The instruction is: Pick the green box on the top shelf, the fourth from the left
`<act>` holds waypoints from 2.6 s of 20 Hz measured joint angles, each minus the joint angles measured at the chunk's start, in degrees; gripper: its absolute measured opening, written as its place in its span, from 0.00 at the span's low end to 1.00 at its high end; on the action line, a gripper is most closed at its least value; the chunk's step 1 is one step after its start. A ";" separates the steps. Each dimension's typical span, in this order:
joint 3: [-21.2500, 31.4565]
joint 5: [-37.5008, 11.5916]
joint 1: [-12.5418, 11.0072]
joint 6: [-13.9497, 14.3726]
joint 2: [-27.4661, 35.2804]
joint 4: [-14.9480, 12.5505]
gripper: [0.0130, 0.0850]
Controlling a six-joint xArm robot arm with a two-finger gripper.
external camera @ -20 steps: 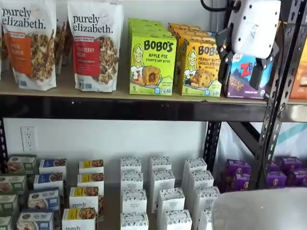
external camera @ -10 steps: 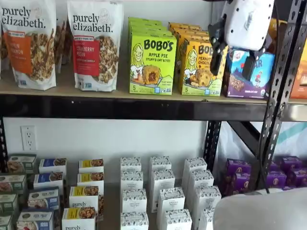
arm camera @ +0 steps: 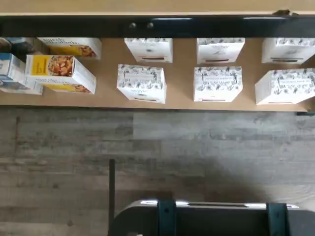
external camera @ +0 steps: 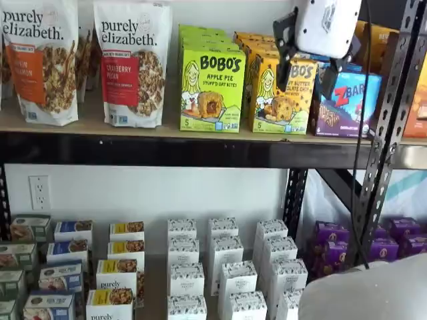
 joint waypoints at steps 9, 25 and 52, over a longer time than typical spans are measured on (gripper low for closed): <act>-0.81 -6.05 3.86 3.59 2.43 0.99 1.00; 0.09 -13.09 10.46 8.75 4.98 -4.97 1.00; -8.13 -19.72 11.42 9.45 16.50 -6.16 1.00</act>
